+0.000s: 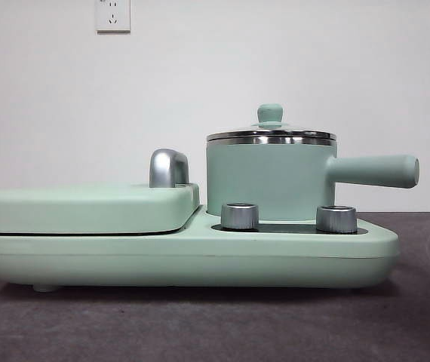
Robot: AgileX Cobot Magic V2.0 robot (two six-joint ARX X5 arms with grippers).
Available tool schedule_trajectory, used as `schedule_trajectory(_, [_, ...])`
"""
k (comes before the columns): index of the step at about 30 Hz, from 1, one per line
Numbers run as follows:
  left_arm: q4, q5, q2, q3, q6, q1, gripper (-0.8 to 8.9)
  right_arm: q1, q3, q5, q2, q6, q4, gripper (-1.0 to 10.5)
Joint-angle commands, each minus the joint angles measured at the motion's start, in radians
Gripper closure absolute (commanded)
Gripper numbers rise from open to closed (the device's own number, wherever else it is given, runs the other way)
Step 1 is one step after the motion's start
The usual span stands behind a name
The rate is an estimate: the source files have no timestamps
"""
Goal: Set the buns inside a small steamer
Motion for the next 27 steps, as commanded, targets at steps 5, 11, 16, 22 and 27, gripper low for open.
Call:
schedule_trajectory(5, [-0.007,-0.002,-0.002,-0.019,0.002,0.002,8.07,-0.002,-0.009,0.025,-0.004,0.031,-0.002,9.3])
schedule_trajectory(11, [-0.007,-0.002,-0.002,-0.019,0.002,0.002,8.07,0.0,-0.009,0.03,-0.004,0.057,-0.003,9.3])
schedule_trajectory(16, [-0.007,-0.002,-0.002,-0.019,0.002,0.002,8.07,0.0,-0.009,0.036,-0.004,0.056,-0.003,9.3])
schedule_trajectory(22, [-0.007,-0.001,-0.002,-0.019,0.002,0.002,8.07,0.002,-0.009,0.033,-0.004,0.056,-0.002,9.3])
schedule_trajectory(27, [-0.007,-0.001,-0.002,-0.019,0.002,0.002,8.07,0.002,-0.009,0.033,-0.004,0.056,0.017,9.3])
